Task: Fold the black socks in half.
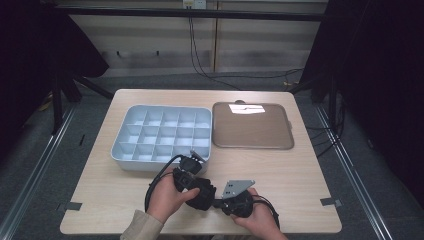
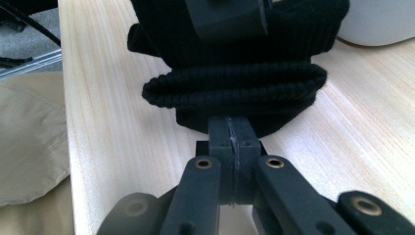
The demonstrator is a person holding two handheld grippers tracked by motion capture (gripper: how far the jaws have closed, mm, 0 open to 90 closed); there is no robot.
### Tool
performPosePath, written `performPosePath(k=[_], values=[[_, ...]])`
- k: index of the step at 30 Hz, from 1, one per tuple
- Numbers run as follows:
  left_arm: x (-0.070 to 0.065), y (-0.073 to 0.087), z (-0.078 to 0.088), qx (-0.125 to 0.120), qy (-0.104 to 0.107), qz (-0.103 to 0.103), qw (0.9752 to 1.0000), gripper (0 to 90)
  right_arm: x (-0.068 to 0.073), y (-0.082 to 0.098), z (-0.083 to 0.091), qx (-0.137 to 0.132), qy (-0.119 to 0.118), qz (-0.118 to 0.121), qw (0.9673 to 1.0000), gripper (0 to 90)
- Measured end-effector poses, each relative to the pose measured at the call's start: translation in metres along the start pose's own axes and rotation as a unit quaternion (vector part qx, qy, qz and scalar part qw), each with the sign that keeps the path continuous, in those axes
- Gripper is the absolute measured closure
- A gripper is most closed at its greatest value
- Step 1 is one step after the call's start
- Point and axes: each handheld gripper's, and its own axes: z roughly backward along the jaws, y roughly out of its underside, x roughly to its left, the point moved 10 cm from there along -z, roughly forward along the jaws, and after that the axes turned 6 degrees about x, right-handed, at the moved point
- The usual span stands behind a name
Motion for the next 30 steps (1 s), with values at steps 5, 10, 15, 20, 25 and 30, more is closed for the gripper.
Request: performPosePath(k=[5, 10, 15, 20, 25, 30], values=[[0.001, 0.000, 0.004, -0.003, 0.004, 0.006, 1.0000, 67.5, 0.000, 0.000, 0.000, 0.000, 0.000, 0.000, 1.0000, 90.0], [0.002, -0.002, 0.008, -0.015, 0.002, 0.008, 0.9998, 73.0, 0.000, 0.000, 0.000, 0.000, -0.001, -0.001, 1.0000, 90.0], [0.001, -0.003, 0.007, -0.018, 0.006, 0.012, 0.9997, 79.8, 0.000, 0.000, 0.000, 0.000, -0.001, -0.001, 1.0000, 90.0], [0.000, -0.003, 0.000, -0.010, 0.007, 0.012, 0.9999, 85.7, 0.000, 0.000, 0.000, -0.001, -0.001, -0.001, 1.0000, 90.0], [-0.001, -0.002, -0.008, 0.000, 0.009, 0.010, 0.9999, 85.8, 0.000, 0.000, 0.000, -0.001, -0.001, -0.001, 1.0000, 90.0], [0.000, -0.003, -0.017, 0.008, 0.001, 0.014, 0.9999, 85.1, 0.000, 0.000, 0.000, -0.001, 0.001, 0.001, 1.0000, 90.0]])
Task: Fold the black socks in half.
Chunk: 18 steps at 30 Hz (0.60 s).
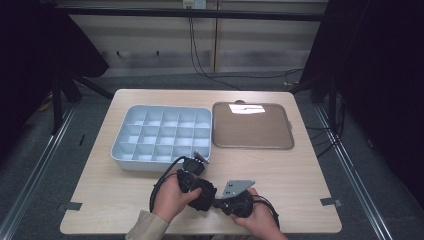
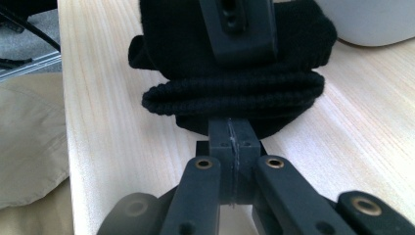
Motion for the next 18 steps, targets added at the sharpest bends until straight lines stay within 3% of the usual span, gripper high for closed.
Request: performPosePath(k=[14, 18], values=[[0.0020, 0.0010, -0.0080, -0.002, -0.028, -0.012, 0.9995, 85.0, 0.0003, 0.0002, 0.0002, 0.001, -0.002, -0.002, 1.0000, 90.0], [0.0023, 0.0015, -0.0068, 0.000, -0.023, -0.010, 0.9997, 84.6, 0.0002, 0.0003, 0.0002, 0.001, -0.002, -0.002, 1.0000, 90.0]])
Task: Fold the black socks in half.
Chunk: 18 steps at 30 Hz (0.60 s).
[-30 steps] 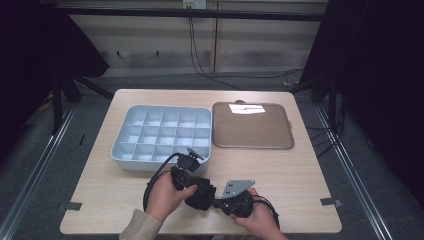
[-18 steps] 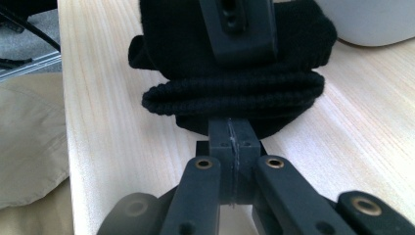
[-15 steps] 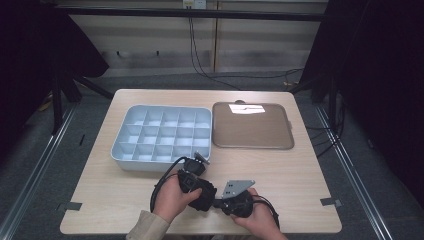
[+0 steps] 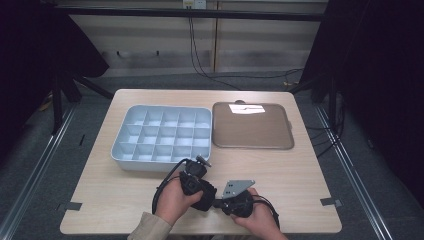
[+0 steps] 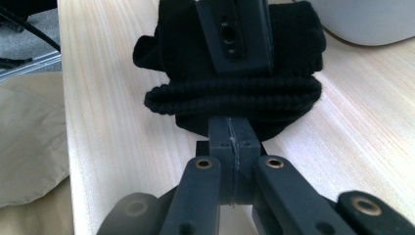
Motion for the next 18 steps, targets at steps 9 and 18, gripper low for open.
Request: performPosePath(k=[9, 18], values=[[-0.002, -0.001, 0.011, 0.004, 0.008, -0.001, 1.0000, 77.8, -0.001, 0.000, 0.000, -0.001, 0.000, -0.002, 1.0000, 90.0], [0.001, -0.002, 0.025, -0.005, 0.008, 0.001, 1.0000, 74.8, 0.000, 0.000, 0.000, 0.000, -0.001, -0.005, 1.0000, 90.0]])
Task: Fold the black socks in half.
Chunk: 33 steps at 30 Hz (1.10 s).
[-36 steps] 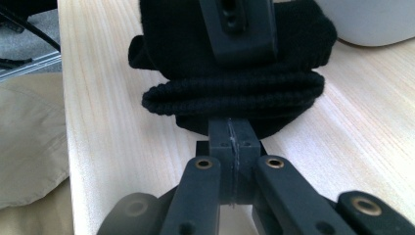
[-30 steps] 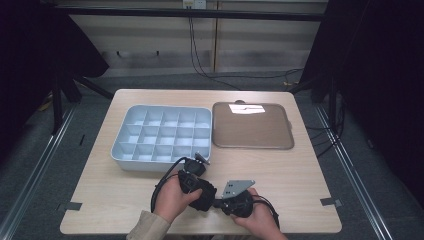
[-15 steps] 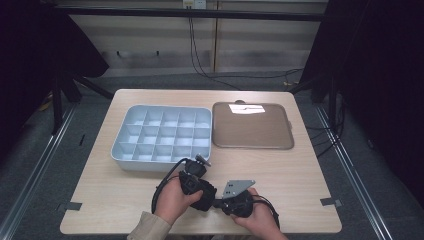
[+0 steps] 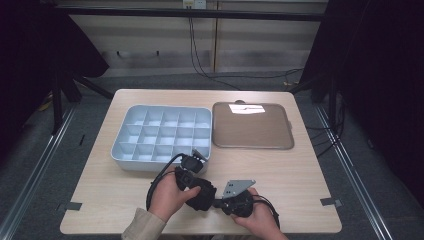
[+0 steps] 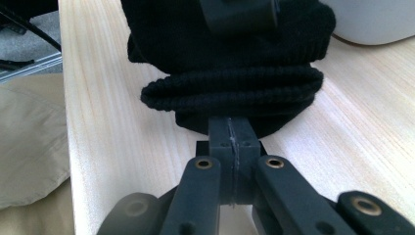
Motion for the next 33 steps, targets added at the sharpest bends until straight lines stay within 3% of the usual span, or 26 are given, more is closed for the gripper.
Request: performPosePath(k=[5, 9, 11, 18, 23, 30, 33], values=[[0.000, -0.001, 0.005, -0.007, 0.000, 0.005, 1.0000, 73.0, 0.000, 0.000, 0.000, 0.000, 0.001, 0.002, 1.0000, 90.0], [0.000, -0.001, 0.010, -0.005, -0.001, -0.007, 1.0000, 73.0, 0.000, 0.000, 0.000, -0.001, 0.001, 0.003, 1.0000, 90.0], [0.000, -0.001, 0.011, -0.010, 0.000, 0.002, 0.9999, 72.7, 0.000, 0.000, 0.000, 0.000, 0.001, 0.002, 1.0000, 90.0], [0.004, -0.001, 0.014, -0.011, -0.004, -0.002, 0.9999, 72.0, 0.000, 0.000, 0.000, -0.001, 0.001, 0.003, 1.0000, 90.0], [0.013, 0.002, 0.014, -0.012, -0.010, 0.010, 0.9998, 69.2, 0.000, 0.000, 0.000, -0.001, 0.001, 0.003, 1.0000, 90.0], [0.023, 0.008, 0.015, -0.013, -0.011, 0.018, 0.9997, 57.3, 0.000, 0.000, 0.000, 0.000, 0.001, 0.003, 1.0000, 90.0], [0.028, 0.008, 0.014, -0.020, -0.011, 0.030, 0.9993, 51.2, 0.000, 0.000, 0.000, 0.001, 0.000, 0.002, 1.0000, 90.0]])
